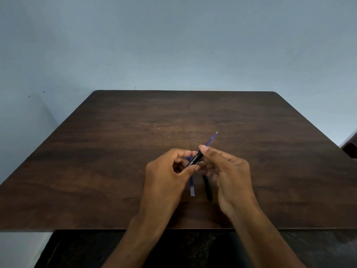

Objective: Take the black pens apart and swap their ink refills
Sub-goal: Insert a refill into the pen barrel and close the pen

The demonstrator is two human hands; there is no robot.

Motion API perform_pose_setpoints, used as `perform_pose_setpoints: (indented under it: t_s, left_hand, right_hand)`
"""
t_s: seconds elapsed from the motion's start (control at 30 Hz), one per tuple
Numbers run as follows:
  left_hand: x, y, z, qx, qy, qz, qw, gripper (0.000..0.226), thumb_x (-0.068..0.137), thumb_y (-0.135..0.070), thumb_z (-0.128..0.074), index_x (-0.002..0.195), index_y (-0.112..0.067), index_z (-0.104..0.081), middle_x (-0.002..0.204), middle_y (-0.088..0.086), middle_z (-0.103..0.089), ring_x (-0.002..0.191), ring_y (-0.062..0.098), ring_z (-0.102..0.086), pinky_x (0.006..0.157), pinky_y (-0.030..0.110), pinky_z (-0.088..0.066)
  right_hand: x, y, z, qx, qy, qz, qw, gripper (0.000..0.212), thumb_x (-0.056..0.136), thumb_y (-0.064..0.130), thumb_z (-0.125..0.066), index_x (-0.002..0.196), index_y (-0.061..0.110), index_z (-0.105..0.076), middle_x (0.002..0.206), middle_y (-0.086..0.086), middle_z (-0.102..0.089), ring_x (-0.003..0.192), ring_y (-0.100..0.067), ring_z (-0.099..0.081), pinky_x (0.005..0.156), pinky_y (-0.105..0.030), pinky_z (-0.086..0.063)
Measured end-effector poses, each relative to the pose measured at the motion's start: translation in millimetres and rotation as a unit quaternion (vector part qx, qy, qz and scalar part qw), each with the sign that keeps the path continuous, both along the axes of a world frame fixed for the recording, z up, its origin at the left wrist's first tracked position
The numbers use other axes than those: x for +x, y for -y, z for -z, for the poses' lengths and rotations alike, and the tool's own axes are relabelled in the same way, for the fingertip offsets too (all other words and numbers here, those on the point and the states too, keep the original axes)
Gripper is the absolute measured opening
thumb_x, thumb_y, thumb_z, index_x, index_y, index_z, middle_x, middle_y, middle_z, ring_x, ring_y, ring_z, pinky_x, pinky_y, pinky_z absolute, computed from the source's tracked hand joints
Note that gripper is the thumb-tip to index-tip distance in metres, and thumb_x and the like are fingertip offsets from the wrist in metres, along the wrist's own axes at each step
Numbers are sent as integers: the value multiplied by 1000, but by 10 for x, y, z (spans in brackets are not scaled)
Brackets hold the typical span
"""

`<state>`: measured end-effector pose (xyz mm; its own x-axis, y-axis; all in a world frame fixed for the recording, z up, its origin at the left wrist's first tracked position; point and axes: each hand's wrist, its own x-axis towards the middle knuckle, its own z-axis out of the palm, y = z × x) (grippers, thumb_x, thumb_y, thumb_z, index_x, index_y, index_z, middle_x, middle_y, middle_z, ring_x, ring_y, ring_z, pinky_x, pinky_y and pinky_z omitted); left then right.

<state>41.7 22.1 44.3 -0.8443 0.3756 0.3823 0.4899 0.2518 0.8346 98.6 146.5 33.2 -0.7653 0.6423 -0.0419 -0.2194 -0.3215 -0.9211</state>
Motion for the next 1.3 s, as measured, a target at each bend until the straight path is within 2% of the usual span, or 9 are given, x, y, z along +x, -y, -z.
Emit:
perform_pose_setpoints:
  t_s: [0.17,0.37,0.53,0.67,0.8,0.9,1.03,1.17,1.3]
  left_hand:
    - [-75,52,-34,-70,-49,-13,996,23,72,-22,-82,94,-27,-77,85,-17,-72,87,-9,-62,74,1,-42]
    - [-39,12,-37,-61,-53,-8,997,24,71,-18,-82,95,-22,-78,86,-13,-72,89,-7,-61,74,0,-41]
    - [-2,-17,-27,-65,-52,-4,997,24,73,-19,-80,97,-24,-76,85,-24,-65,89,-20,-56,75,-4,-36]
    - [27,-57,-4,-63,-55,12,996,25,74,-18,-79,98,-23,-76,85,-24,-64,89,-21,-56,75,-5,-36]
    - [41,-110,16,-65,-45,20,997,25,75,-21,-78,100,-23,-76,89,-17,-70,90,-12,-61,76,-3,-39]
    - [62,-126,11,-73,-52,21,996,25,75,-21,-78,100,-24,-75,88,-18,-69,89,-11,-61,77,-3,-38]
    - [70,-125,3,-78,-52,21,995,25,74,-21,-79,99,-23,-76,86,-20,-67,84,-13,-60,76,-4,-38]
    - [64,-122,-2,-77,-51,17,996,25,74,-20,-79,99,-22,-76,85,-21,-65,79,-19,-57,75,-5,-37]
    - [47,-118,0,-80,-44,15,996,26,75,-20,-79,100,-22,-76,84,-23,-63,81,-23,-56,73,-7,-35]
  right_hand:
    - [76,-111,16,19,12,21,1000,15,81,21,-80,88,9,-82,84,-15,-78,73,-23,-70,64,-30,-57]
    - [135,-328,-171,38,-35,79,996,11,85,12,-76,88,1,-80,75,-15,-75,70,-24,-70,65,-33,-58]
    - [225,-608,-343,93,-20,131,987,12,86,9,-76,83,-2,-78,66,-12,-71,60,-22,-64,59,-29,-57]
    - [335,-877,-377,213,105,127,963,14,85,12,-76,75,4,-80,60,-8,-71,53,-14,-61,53,-25,-53]
    - [390,-1079,-279,334,260,108,900,19,84,15,-77,66,9,-79,46,5,-64,38,0,-53,52,-27,-48]
    - [380,-1127,-174,375,338,84,859,16,85,17,-78,73,8,-81,34,11,-55,31,2,-47,45,-16,-41]
    - [347,-1103,-104,398,402,54,823,14,88,19,-75,81,8,-81,59,-5,-68,47,-10,-58,36,-11,-36]
    - [270,-1048,-85,430,449,22,783,21,91,21,-70,82,3,-80,83,-17,-75,78,-26,-71,67,-28,-57]
    - [234,-1005,13,450,458,28,766,19,91,21,-67,86,5,-78,89,-17,-71,84,-29,-69,76,-36,-60]
